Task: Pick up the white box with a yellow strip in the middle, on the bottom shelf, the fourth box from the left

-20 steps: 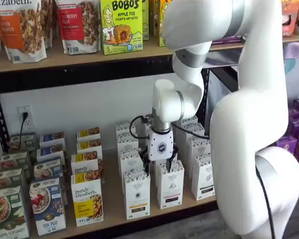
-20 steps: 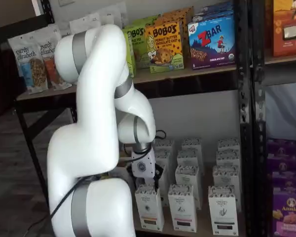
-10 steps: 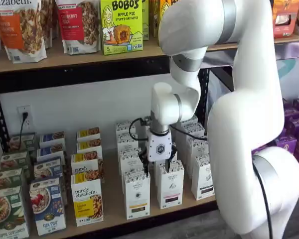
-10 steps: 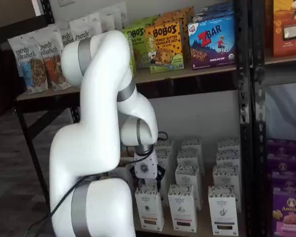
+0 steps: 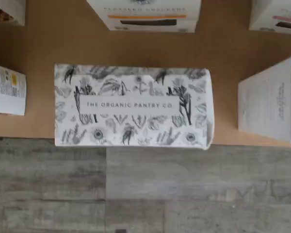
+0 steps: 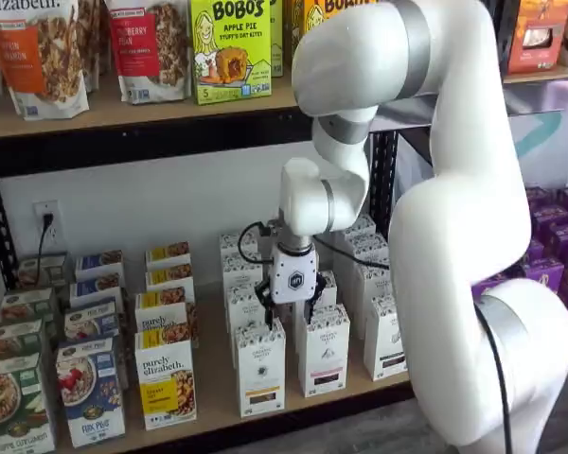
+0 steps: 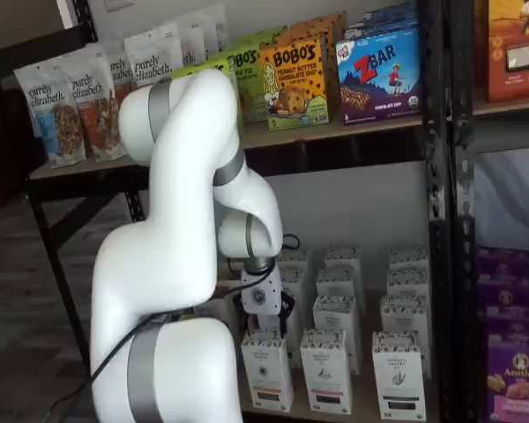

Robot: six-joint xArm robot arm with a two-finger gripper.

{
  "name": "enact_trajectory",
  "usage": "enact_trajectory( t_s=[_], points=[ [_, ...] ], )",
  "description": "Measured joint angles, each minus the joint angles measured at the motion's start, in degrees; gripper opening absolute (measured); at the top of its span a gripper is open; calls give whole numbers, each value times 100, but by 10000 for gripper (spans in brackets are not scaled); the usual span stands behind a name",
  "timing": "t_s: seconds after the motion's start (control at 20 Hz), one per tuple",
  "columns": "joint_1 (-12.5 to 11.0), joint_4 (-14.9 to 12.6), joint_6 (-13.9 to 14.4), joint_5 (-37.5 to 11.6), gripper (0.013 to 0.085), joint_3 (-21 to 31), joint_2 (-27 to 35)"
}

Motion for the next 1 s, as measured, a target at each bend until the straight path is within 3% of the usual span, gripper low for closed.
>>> enact_trajectory(
  t_s=[0.45,0.8,1.0],
  points=[
    [-21,151,-130,250,850,-929,617],
    [-49,-128,105,501,850,-1356,849],
    [-26,-153,151,555,850,-1563,1024]
  ],
)
